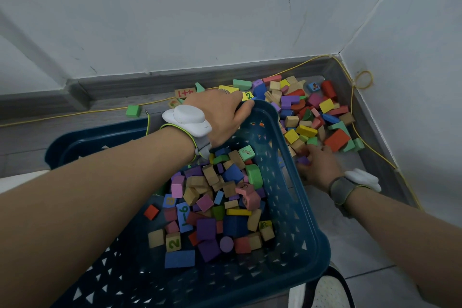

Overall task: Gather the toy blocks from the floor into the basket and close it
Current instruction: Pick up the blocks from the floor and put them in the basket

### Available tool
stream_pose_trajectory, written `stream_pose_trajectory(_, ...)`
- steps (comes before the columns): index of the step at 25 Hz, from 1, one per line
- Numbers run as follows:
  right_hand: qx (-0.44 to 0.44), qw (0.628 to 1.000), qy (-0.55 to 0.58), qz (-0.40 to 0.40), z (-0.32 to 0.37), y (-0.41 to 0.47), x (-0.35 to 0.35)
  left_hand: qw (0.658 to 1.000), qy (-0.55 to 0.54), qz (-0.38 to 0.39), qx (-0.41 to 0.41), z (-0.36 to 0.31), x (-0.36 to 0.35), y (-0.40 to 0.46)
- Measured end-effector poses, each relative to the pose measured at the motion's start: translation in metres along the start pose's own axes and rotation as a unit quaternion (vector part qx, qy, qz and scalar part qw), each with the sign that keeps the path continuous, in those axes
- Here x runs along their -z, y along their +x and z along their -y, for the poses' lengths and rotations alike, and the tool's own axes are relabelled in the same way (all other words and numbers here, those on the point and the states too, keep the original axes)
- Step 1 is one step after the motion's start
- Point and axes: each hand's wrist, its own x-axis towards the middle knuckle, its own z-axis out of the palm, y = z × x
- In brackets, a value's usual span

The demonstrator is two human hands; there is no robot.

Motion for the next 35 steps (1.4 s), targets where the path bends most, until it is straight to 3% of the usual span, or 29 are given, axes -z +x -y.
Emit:
stream_pose_trajectory(2,-0.048,0.980,0.191,-0.015,0.012,0.000,0.021,1.000,0.000,-0.001,0.000,0.001,-0.001,0.001)
stream_pose_trajectory(4,-0.047,0.923,0.382,-0.007,0.036,-0.005,0.057,1.000,0.001,-0.001,-0.002,0.001,-0.001,0.000)
stream_pose_trajectory(6,0.033,0.878,0.476,0.033,0.071,-0.018,0.102,1.000,0.003,-0.002,-0.005,0.001,-0.002,0.001)
stream_pose_trajectory(8,0.134,0.837,0.513,0.137,0.105,-0.041,0.144,1.000,0.002,-0.005,-0.007,0.001,-0.002,0.001)
stream_pose_trajectory(9,0.179,0.835,0.479,0.204,0.118,-0.051,0.161,1.000,0.000,-0.005,-0.009,0.002,-0.001,0.001)
stream_pose_trajectory(11,0.261,0.868,0.310,0.285,0.137,-0.066,0.181,1.000,-0.006,0.000,-0.017,0.003,-0.001,0.001)
stream_pose_trajectory(13,0.291,0.907,0.219,0.212,0.144,-0.065,0.181,1.000,0.003,-0.003,-0.014,0.002,-0.001,0.000)
stream_pose_trajectory(16,0.197,0.921,0.335,0.013,0.129,-0.036,0.156,1.000,0.007,-0.006,-0.003,0.000,-0.001,0.000)
stream_pose_trajectory(17,0.152,0.938,0.311,-0.027,0.117,-0.020,0.141,1.000,0.006,-0.007,-0.003,0.000,-0.001,0.000)
stream_pose_trajectory(18,0.114,0.967,0.228,-0.025,0.102,-0.006,0.125,1.000,0.005,-0.009,-0.004,0.000,-0.002,-0.001)
stream_pose_trajectory(20,0.061,0.995,0.036,0.076,0.073,0.004,0.087,1.000,0.006,-0.016,-0.006,0.001,-0.004,-0.001)
stream_pose_trajectory(22,0.065,0.987,-0.054,0.135,0.053,0.000,0.053,1.000,0.008,-0.020,-0.006,0.002,-0.005,0.000)
stream_pose_trajectory(26,0.093,0.989,-0.097,0.055,0.038,-0.004,0.014,1.000,0.008,-0.025,-0.011,0.001,-0.004,0.000)
stream_pose_trajectory(35,0.153,0.978,-0.123,0.071,0.033,0.004,-0.006,1.000,0.013,-0.025,-0.010,0.001,-0.001,-0.002)
